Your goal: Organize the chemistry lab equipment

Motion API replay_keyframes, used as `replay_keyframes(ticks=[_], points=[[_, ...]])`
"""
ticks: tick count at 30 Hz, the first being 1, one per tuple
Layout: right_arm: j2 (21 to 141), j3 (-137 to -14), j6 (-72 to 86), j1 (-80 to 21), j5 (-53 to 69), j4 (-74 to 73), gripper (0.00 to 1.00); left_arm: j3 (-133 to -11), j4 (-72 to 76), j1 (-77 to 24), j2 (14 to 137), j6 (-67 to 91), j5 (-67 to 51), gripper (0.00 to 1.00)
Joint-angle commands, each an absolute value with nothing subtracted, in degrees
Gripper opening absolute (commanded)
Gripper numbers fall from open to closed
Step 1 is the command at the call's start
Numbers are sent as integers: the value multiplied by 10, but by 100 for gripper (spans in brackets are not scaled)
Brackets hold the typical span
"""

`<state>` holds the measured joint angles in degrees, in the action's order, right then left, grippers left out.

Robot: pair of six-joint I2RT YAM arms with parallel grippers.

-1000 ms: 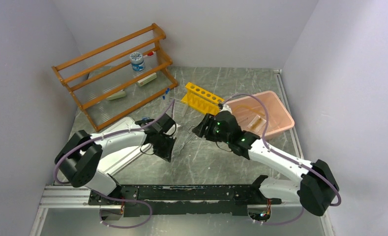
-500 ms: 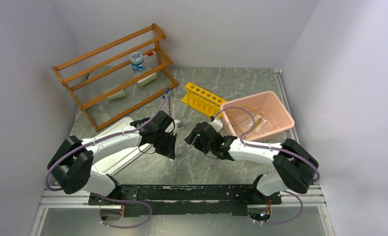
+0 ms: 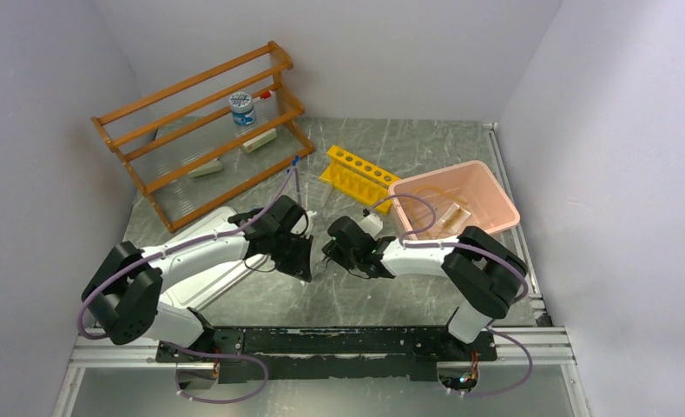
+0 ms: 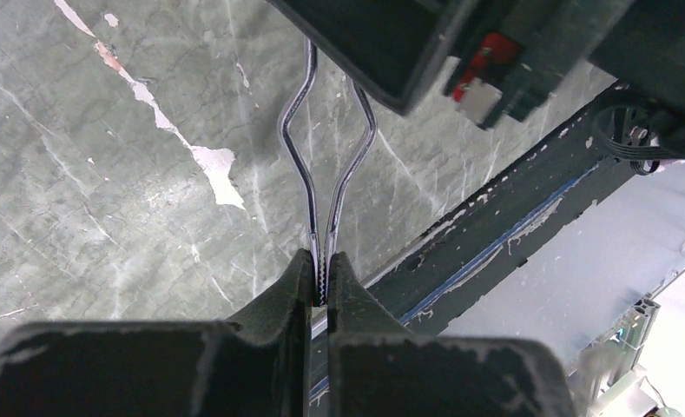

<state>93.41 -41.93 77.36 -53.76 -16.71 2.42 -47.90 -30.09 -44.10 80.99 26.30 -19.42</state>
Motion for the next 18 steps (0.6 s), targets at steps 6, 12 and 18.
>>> replay_keyframes(ticks=[6, 12, 18], points=[[932, -435, 763, -543, -198, 33, 4, -478, -275, -446, 753, 266, -185, 5], [875, -478, 653, -543, -188, 21, 0, -499, -265, -446, 677, 261, -105, 38], [803, -562, 522, -536, -217, -59, 0, -530, -261, -446, 619, 253, -45, 64]])
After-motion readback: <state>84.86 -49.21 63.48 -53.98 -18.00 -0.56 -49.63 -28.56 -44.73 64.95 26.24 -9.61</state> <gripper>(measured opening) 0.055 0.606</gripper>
